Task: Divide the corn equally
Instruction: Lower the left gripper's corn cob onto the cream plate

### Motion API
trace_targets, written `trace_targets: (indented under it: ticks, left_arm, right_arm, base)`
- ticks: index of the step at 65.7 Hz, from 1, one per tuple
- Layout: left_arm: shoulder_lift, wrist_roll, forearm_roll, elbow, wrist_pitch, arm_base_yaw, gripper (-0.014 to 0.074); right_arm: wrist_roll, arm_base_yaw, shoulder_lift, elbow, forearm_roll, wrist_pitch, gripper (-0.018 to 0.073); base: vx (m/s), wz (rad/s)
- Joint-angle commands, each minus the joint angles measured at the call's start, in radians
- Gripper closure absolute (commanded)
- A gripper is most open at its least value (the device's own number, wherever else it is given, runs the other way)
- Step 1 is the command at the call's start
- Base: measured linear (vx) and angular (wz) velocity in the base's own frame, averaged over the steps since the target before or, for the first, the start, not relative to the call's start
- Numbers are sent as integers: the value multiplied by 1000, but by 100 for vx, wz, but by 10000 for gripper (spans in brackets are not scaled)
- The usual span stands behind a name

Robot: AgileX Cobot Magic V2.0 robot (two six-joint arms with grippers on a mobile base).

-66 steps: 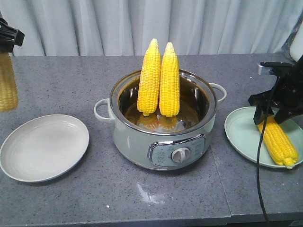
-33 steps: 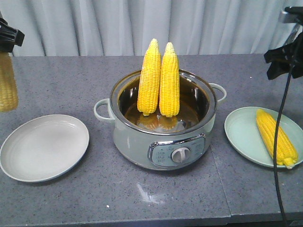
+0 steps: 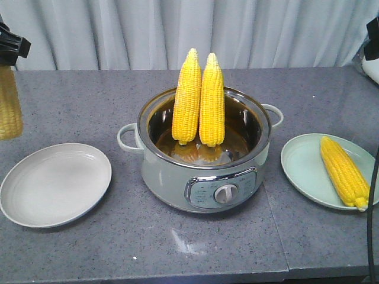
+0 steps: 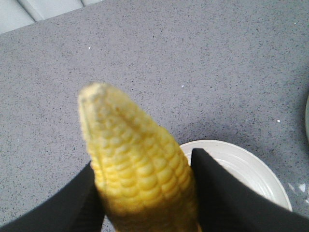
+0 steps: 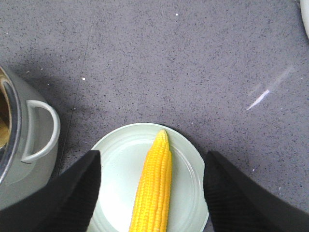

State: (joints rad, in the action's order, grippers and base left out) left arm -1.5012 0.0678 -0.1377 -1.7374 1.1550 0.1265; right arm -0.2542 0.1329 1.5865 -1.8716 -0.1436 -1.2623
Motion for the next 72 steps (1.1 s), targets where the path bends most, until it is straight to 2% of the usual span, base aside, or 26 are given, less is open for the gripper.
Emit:
trace_targets:
  ticks: [1, 49, 56, 62, 72]
  left_arm:
    - [35, -10, -8, -26, -51, 0, 468]
    - [35, -11, -8, -26, -58, 0, 468]
    - [32, -39, 8, -26, -65, 0, 468]
    - [22, -35, 30, -26, -37, 0, 468]
    - [-19, -1, 92, -26, 89, 0, 468]
  right_arm:
    - [0, 3, -48, -30, -19, -1, 104]
    - [0, 3, -49, -30, -26, -2, 104]
    - [0, 3, -49, -30, -26, -2, 104]
    - [0, 3, -49, -30, -26, -2, 104]
    - [0, 3, -49, -30, -25, -4, 104]
  base:
    - [0, 0]
    - [0, 0]
    - [0, 0]
    - [0, 0]
    - [0, 0]
